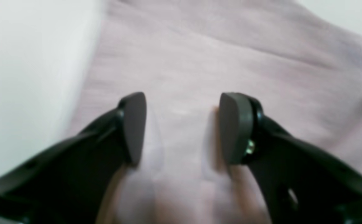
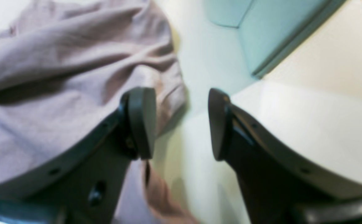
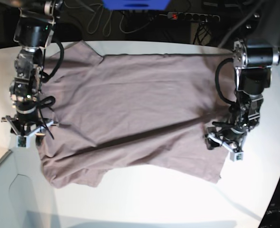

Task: Layout the t-shirt on the table in an organized manner, then fold the t-shirt properly
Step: 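Release the shirt and move both grippers to the shoulder corners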

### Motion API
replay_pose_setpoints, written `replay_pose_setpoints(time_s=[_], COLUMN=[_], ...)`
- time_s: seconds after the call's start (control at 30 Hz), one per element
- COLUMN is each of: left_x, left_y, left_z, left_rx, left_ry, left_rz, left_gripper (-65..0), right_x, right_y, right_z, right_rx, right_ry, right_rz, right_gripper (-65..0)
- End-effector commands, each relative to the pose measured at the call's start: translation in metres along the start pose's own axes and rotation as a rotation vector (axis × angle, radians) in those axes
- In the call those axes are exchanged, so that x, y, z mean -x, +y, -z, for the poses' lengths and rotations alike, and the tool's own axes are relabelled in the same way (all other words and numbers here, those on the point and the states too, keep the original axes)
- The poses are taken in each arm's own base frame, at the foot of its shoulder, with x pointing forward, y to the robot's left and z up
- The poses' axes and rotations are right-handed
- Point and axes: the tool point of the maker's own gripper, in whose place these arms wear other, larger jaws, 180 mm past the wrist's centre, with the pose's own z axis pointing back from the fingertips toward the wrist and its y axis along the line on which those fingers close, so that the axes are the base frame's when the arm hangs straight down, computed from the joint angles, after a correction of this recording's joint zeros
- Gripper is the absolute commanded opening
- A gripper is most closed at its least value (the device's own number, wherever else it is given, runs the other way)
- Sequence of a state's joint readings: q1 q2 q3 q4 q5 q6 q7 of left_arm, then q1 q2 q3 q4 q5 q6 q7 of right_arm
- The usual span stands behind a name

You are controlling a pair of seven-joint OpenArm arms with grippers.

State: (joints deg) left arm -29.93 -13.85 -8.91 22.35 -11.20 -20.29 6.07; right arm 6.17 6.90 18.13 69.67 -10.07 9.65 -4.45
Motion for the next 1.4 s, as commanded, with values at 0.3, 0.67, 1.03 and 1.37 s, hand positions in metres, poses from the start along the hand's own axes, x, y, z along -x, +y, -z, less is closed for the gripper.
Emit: replay_pose_setpoints(time_s=[0.3,0.67,1.03,1.37], left_x=[-0.011,-0.071,-0.071,0.019], left_y=[0.047,0.046,0.014,0.069], left_z=[-0.012,-0.020,-0.059,-0.180], left_rx=[-0.081,-0.057,0.078,-0.053], left_ry=[-0.057,-0.211,-0.111,-0.085], left_rz=[-0.002,-0.028,-0.061,-0.212], left_gripper=[-28.8,-28.7,-28.8,-28.8], right_x=[0.008,0.050,0.066,0.062], right_y=[0.019,0.038,0.031,0.019], right_z=[-0.062,-0.124,-0.154,-0.151], right_rx=[-0.019,-0.039,-0.031,-0.013], right_ry=[-0.034,0.052,0.103,0.090], right_rz=[-0.006,0.015,-0.013,-0.029], right_gripper=[-37.3,-37.3,-37.2,-37.0])
